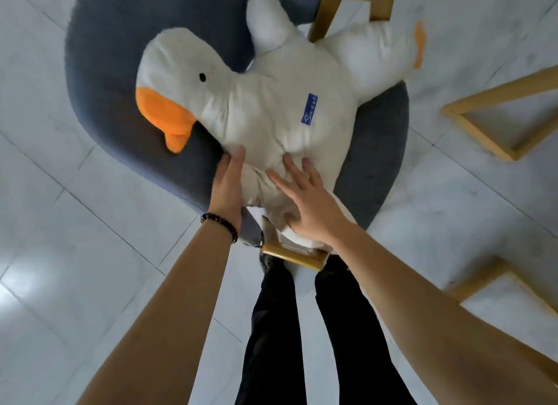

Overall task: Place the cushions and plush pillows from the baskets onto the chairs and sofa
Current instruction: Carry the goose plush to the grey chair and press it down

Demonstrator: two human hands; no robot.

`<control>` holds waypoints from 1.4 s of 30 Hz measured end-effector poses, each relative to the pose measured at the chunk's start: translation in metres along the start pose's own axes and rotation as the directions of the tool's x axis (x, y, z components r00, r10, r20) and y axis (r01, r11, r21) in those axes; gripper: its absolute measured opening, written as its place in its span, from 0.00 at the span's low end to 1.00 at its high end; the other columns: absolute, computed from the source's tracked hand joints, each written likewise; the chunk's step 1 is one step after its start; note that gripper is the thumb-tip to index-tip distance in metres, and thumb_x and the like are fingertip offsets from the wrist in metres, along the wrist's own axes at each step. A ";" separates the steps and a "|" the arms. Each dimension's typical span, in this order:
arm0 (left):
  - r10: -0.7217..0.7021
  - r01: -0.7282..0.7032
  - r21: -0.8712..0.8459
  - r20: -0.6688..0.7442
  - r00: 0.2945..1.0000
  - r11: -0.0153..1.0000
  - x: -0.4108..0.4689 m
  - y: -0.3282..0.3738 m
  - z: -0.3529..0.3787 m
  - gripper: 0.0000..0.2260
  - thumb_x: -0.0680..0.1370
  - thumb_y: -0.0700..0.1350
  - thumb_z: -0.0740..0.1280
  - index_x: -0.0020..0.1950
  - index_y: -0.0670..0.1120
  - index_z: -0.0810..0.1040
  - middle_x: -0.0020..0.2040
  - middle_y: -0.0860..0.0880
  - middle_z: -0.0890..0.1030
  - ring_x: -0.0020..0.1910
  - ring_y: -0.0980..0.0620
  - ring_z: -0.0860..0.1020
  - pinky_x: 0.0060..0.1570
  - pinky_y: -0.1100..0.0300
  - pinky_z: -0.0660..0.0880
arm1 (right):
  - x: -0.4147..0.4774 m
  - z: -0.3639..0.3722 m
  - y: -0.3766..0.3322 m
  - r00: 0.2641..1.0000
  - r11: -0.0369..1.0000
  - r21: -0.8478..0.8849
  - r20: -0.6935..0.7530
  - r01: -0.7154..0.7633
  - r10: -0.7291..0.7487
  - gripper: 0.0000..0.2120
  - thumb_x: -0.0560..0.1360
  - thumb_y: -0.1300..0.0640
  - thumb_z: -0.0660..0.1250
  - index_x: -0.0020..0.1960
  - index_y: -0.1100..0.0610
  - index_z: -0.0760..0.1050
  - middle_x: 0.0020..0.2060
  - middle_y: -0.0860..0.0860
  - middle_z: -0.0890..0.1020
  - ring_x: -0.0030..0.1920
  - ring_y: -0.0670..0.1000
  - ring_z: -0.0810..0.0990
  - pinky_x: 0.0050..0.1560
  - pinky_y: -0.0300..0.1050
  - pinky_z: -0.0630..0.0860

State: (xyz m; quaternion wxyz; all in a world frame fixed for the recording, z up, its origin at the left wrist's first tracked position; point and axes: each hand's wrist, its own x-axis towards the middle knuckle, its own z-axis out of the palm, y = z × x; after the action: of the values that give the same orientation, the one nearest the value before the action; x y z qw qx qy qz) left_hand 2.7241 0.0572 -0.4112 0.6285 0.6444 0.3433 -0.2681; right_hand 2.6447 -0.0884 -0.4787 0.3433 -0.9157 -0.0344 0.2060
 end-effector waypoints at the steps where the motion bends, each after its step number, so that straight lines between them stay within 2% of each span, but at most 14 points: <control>1: 0.016 -0.014 0.047 -0.035 0.999 0.999 0.009 -0.003 -0.003 0.25 0.75 0.57 0.73 0.71 0.50 0.77 0.62 0.51 0.84 0.62 0.49 0.82 0.64 0.49 0.78 | 0.002 0.004 0.005 0.999 0.999 0.017 -0.029 0.044 -0.043 0.43 0.74 0.55 0.72 0.82 0.44 0.55 0.83 0.53 0.50 0.82 0.66 0.46 0.73 0.61 0.68; 4: 0.090 -0.071 0.257 -0.063 0.994 0.964 0.013 -0.003 -0.003 0.31 0.72 0.48 0.75 0.75 0.49 0.72 0.62 0.51 0.82 0.60 0.50 0.82 0.63 0.51 0.79 | -0.003 0.004 0.012 0.958 0.962 0.267 -0.284 0.055 0.024 0.29 0.76 0.63 0.70 0.75 0.51 0.71 0.78 0.51 0.68 0.78 0.57 0.65 0.70 0.51 0.72; 7: 0.133 -0.079 0.404 -0.108 0.985 0.911 0.006 -0.005 0.002 0.32 0.75 0.40 0.73 0.77 0.50 0.68 0.59 0.54 0.78 0.58 0.52 0.78 0.56 0.61 0.76 | -0.007 -0.009 0.009 0.794 0.855 0.514 -0.492 -0.065 0.356 0.25 0.79 0.54 0.71 0.74 0.57 0.70 0.65 0.52 0.76 0.61 0.48 0.78 0.61 0.54 0.80; 10: 0.053 0.009 0.344 -0.171 0.984 0.939 0.010 -0.001 0.002 0.20 0.71 0.36 0.76 0.62 0.45 0.77 0.50 0.51 0.81 0.55 0.46 0.82 0.47 0.58 0.80 | 0.003 -0.020 0.014 0.683 0.542 0.746 -0.163 -0.387 0.712 0.53 0.70 0.35 0.75 0.83 0.52 0.50 0.79 0.52 0.60 0.78 0.53 0.63 0.77 0.53 0.65; 12: 0.065 -0.002 0.346 -0.171 0.983 0.938 0.010 0.005 0.005 0.12 0.71 0.34 0.75 0.49 0.46 0.78 0.44 0.51 0.81 0.50 0.45 0.82 0.49 0.53 0.82 | 0.008 -0.023 0.019 0.711 0.400 0.813 0.024 -0.423 0.703 0.60 0.67 0.32 0.76 0.83 0.48 0.43 0.81 0.48 0.59 0.79 0.51 0.62 0.80 0.55 0.60; 17: 0.316 -0.179 0.556 -0.160 0.935 0.811 -0.020 0.005 -0.003 0.24 0.72 0.41 0.75 0.67 0.48 0.75 0.57 0.51 0.80 0.57 0.49 0.78 0.59 0.54 0.77 | 0.013 -0.012 0.015 0.825 0.534 0.819 -0.147 -0.208 0.546 0.45 0.75 0.38 0.73 0.83 0.44 0.51 0.77 0.41 0.67 0.76 0.43 0.68 0.77 0.49 0.66; 23: 0.358 -0.174 0.711 -0.116 0.926 0.681 -0.032 -0.004 -0.002 0.38 0.75 0.47 0.74 0.81 0.48 0.59 0.76 0.45 0.65 0.74 0.45 0.66 0.69 0.57 0.63 | 0.044 -0.003 0.029 0.807 0.581 0.715 -0.037 -0.390 0.589 0.53 0.65 0.22 0.68 0.82 0.39 0.51 0.72 0.50 0.72 0.72 0.53 0.73 0.73 0.55 0.71; 24: 0.493 -0.244 0.764 -0.110 0.863 0.597 -0.038 -0.003 0.004 0.38 0.75 0.48 0.73 0.81 0.46 0.60 0.77 0.43 0.64 0.75 0.42 0.64 0.73 0.51 0.63 | 0.045 -0.002 0.034 0.811 0.585 0.708 -0.030 -0.395 0.585 0.53 0.64 0.20 0.68 0.81 0.37 0.52 0.72 0.49 0.72 0.71 0.52 0.73 0.73 0.56 0.72; 26: 0.784 -0.400 0.887 0.075 0.617 0.230 -0.045 -0.005 0.013 0.33 0.76 0.48 0.71 0.79 0.40 0.65 0.77 0.37 0.65 0.77 0.36 0.62 0.74 0.39 0.62 | 0.039 -0.002 0.040 0.838 0.607 0.704 -0.031 -0.368 0.545 0.50 0.66 0.22 0.68 0.80 0.35 0.51 0.72 0.46 0.73 0.71 0.49 0.73 0.72 0.54 0.72; 27: 0.830 -0.463 0.886 0.232 0.507 0.035 -0.042 -0.005 0.019 0.29 0.78 0.46 0.70 0.78 0.40 0.68 0.77 0.34 0.65 0.77 0.34 0.62 0.74 0.37 0.62 | 0.034 -0.003 0.043 0.857 0.616 0.707 -0.027 -0.348 0.515 0.47 0.69 0.24 0.67 0.81 0.36 0.51 0.72 0.43 0.73 0.72 0.46 0.72 0.73 0.51 0.71; 29: 0.753 -0.534 0.812 0.501 0.426 -0.238 -0.024 0.003 0.032 0.25 0.81 0.44 0.65 0.78 0.42 0.69 0.79 0.34 0.64 0.79 0.33 0.61 0.75 0.34 0.58 | 0.024 -0.005 0.052 0.889 0.647 0.698 -0.034 -0.306 0.458 0.40 0.77 0.29 0.61 0.83 0.43 0.51 0.73 0.41 0.71 0.72 0.42 0.71 0.74 0.46 0.69; 34: 0.590 -0.346 0.823 0.565 0.576 -0.451 0.047 0.030 0.040 0.26 0.87 0.55 0.49 0.83 0.46 0.56 0.83 0.36 0.53 0.82 0.37 0.51 0.78 0.33 0.45 | 0.038 -0.026 0.063 0.822 0.871 0.405 -0.368 -0.279 0.434 0.31 0.85 0.41 0.48 0.83 0.56 0.53 0.82 0.59 0.55 0.81 0.59 0.54 0.81 0.56 0.55; 37: 0.615 -0.304 0.830 0.553 0.562 -0.468 0.055 0.023 0.034 0.28 0.86 0.58 0.47 0.84 0.45 0.53 0.83 0.37 0.52 0.83 0.38 0.51 0.77 0.35 0.42 | 0.076 -0.050 0.052 0.789 0.988 0.124 -0.595 -0.096 0.151 0.31 0.85 0.43 0.51 0.81 0.61 0.57 0.80 0.68 0.55 0.80 0.66 0.56 0.79 0.60 0.58; 42: 0.658 -0.259 0.857 0.510 0.554 -0.447 0.060 0.015 0.028 0.29 0.86 0.58 0.46 0.84 0.45 0.51 0.83 0.39 0.51 0.83 0.38 0.50 0.77 0.38 0.40 | 0.129 -0.074 0.079 0.927 0.961 -0.269 -0.342 0.061 -0.155 0.36 0.83 0.34 0.50 0.83 0.54 0.54 0.81 0.65 0.52 0.82 0.65 0.50 0.80 0.64 0.51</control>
State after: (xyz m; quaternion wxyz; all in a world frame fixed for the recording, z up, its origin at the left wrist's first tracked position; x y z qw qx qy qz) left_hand 2.7756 0.0366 -0.4507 -0.0719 0.9721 -0.2229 -0.0103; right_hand 2.7861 -0.1675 -0.5244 0.2348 -0.9708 -0.0477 0.0094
